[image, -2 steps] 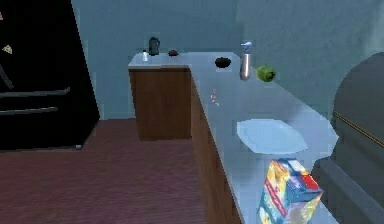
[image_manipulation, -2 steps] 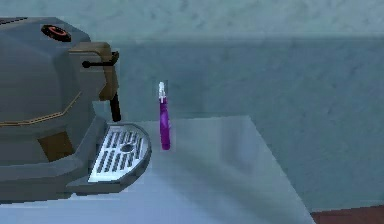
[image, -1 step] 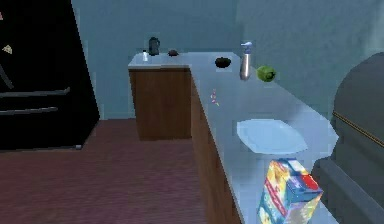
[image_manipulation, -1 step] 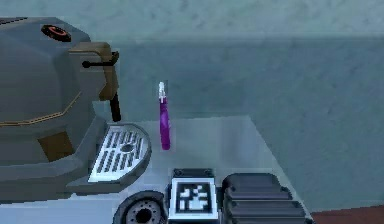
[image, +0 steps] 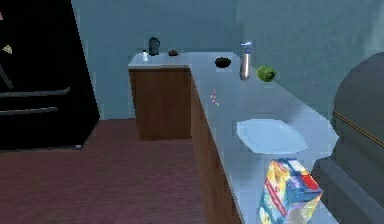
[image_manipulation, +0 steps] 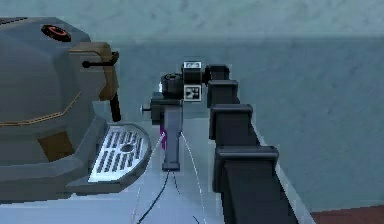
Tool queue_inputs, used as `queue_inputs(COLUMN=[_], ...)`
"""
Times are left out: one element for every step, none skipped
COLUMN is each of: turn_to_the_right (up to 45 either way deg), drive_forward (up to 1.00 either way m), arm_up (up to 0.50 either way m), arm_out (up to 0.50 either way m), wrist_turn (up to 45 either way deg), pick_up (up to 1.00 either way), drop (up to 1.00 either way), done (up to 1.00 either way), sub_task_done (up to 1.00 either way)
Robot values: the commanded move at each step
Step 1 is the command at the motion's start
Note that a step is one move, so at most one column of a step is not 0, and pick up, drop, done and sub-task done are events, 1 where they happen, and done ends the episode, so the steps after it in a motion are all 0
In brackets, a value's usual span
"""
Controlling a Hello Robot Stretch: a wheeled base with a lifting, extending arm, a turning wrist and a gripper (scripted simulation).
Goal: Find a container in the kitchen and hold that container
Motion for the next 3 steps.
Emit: queue_inputs(turn_to_the_right=[0.0, 0.0, 0.0], drive_forward=[0.0, 0.0, 0.0], arm_up=[0.0, 0.0, 0.0], arm_out=[0.0, 0.0, 0.0], wrist_turn=[45.0, 45.0, 45.0], pick_up=[0.0, 0.0, 0.0], drop=[0.0, 0.0, 0.0], done=[0.0, 0.0, 0.0], sub_task_done=[0.0, 0.0, 0.0])
